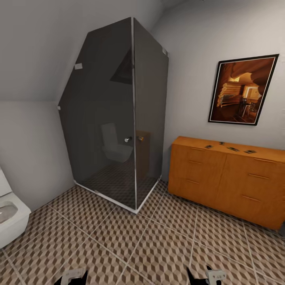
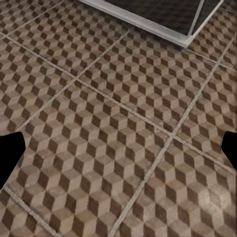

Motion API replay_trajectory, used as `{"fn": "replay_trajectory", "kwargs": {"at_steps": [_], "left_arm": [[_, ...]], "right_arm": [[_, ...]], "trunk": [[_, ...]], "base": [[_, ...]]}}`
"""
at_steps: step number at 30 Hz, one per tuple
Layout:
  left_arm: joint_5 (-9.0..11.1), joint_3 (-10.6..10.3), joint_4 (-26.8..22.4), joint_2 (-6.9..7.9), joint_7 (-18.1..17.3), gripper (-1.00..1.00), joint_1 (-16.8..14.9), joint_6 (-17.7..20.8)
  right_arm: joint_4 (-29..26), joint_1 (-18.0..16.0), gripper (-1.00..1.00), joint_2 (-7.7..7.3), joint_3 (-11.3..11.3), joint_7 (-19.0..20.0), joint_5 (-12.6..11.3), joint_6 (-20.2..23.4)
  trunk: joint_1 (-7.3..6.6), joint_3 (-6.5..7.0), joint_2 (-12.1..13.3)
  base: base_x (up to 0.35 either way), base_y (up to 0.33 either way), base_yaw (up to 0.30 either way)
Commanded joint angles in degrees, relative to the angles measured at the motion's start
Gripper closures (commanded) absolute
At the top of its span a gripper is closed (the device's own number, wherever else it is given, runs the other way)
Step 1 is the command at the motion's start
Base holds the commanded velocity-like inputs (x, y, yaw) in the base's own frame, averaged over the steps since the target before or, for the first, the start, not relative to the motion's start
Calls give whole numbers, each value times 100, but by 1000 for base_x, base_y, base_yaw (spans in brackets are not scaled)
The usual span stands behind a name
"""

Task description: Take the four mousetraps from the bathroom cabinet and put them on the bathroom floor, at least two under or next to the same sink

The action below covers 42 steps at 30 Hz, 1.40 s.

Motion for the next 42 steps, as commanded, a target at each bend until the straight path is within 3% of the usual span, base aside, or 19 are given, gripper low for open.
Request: {"fn": "replay_trajectory", "kwargs": {"at_steps": [1,42], "left_arm": [[11,47,23,4,-51,-100,-9,-30],[11,47,23,4,-51,-100,-9,-27]], "right_arm": [[7,-5,-100,-1,22,42,-61,-12],[7,-5,-100,-1,22,42,-61,-12]], "trunk": [[0,-7,-4],[0,-7,-4]], "base": [[0,0,-190],[0,0,-183]]}}
